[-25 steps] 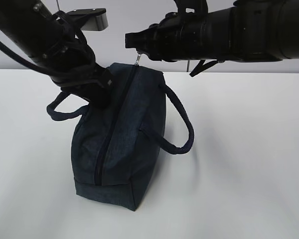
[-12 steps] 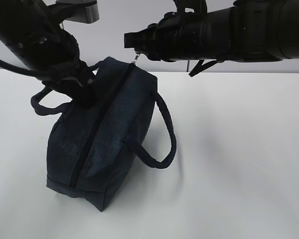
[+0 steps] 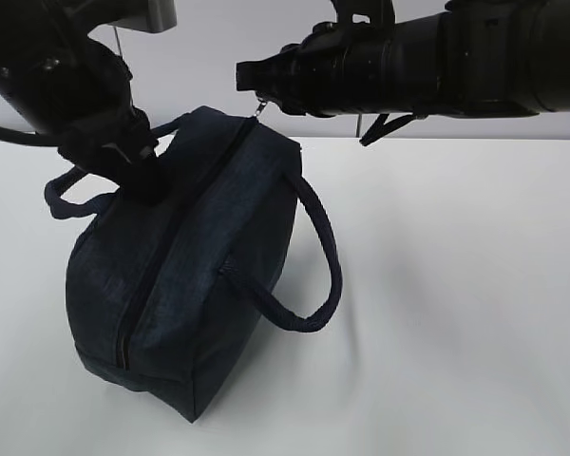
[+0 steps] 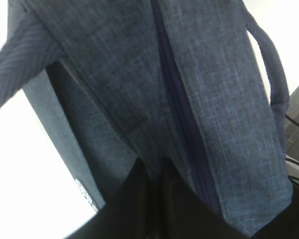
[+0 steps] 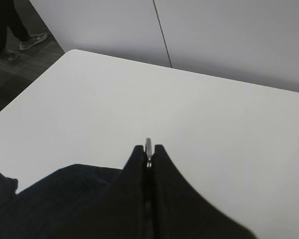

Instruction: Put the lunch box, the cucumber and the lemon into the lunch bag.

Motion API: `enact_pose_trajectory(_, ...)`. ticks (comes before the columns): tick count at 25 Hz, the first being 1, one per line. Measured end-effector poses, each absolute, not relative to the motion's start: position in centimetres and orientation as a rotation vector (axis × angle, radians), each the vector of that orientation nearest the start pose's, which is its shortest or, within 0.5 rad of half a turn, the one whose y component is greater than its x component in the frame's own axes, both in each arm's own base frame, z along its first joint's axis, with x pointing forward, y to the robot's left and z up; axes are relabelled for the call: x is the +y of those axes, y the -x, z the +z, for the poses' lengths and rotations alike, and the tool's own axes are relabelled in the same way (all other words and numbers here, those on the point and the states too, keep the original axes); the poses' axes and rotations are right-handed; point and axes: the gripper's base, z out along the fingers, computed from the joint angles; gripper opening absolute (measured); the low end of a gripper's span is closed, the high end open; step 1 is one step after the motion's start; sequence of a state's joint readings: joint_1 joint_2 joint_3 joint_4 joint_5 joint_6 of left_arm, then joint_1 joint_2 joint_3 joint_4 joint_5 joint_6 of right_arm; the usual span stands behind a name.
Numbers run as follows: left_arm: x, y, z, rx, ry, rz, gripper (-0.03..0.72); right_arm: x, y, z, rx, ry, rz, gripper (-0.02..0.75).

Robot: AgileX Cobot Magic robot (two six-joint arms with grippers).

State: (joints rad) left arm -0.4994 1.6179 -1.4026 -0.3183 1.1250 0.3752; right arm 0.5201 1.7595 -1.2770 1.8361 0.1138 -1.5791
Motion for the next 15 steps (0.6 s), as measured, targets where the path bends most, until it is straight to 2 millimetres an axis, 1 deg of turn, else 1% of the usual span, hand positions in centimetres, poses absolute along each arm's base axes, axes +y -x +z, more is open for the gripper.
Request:
enact_pose_trajectory(12,-17.5,-25.8,33.9,2.533,-1.103,-0.532,-0.006,21.4,-35.6,28.4,1.96,0.327,0.602,0.0)
enact_pose_trajectory(15,-17.4,-25.4,34.3,2.526,-1.108,-0.541,-0.006,21.4,-35.6,28.5,1.958,0.327,0.602,0.0)
